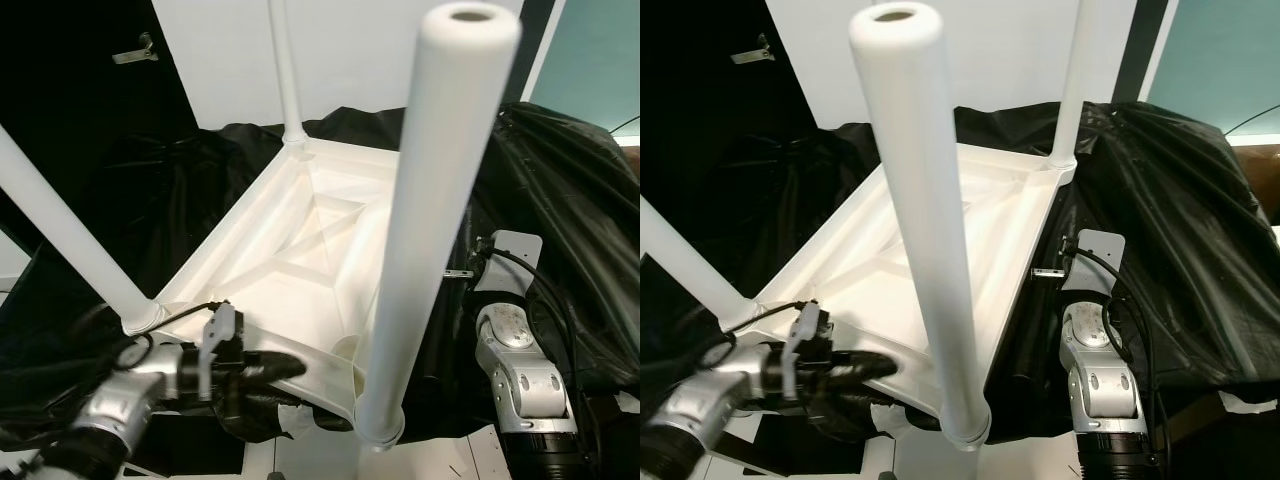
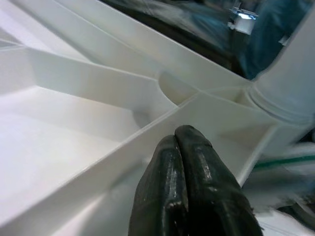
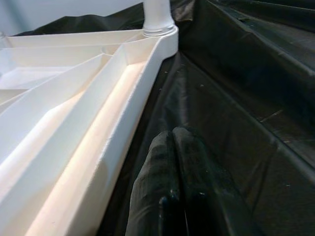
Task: Building children table
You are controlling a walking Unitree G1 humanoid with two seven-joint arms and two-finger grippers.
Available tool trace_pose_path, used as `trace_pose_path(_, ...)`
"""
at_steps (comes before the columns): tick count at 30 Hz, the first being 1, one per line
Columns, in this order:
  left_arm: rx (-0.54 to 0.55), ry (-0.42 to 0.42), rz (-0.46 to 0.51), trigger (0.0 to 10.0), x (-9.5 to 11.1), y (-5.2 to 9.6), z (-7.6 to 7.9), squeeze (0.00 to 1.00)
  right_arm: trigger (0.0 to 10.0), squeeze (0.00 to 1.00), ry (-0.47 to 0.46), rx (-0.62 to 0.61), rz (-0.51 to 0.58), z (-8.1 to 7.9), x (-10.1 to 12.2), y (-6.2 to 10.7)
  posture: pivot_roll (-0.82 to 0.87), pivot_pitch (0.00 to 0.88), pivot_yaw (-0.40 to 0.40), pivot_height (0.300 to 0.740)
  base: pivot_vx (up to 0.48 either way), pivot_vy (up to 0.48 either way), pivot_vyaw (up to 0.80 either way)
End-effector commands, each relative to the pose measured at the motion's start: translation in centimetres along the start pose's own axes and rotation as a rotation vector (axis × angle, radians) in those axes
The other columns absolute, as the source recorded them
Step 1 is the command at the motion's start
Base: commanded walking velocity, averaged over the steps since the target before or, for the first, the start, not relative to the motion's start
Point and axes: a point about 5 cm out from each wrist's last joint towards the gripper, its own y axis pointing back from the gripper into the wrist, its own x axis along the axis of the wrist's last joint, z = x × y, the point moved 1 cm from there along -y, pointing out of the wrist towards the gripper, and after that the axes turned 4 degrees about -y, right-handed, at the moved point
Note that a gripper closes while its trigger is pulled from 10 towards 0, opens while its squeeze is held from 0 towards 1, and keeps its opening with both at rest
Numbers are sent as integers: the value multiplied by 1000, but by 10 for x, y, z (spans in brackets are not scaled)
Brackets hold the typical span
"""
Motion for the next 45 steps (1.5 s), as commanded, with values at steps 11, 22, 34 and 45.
trace_pose_path(11, 425, -67, -34, 4431, -2, -17, -25, 0, 10000, 0, -4, 28, -11, -9, 0, -2, 39, 0, 44, 740, 0, 0, 0)
trace_pose_path(22, 206, -48, 61, 10000, 16, -2, -8, 1000, 10000, 0, 1, 25, -20, -7, -2, 1, 33, 0, 47, 740, 0, 0, 0)
trace_pose_path(34, -174, -67, 186, 10000, 52, 33, 21, 0, 10000, 0, 1, 32, -30, -8, -5, 1, 40, 0, 46, 740, 0, 0, 0)
trace_pose_path(45, -415, -96, -126, 10000, 26, 46, 40, 0, 10000, 0, 6, 39, -30, -9, -4, -1, 35, 0, 40, 740, 0, 0, 0)
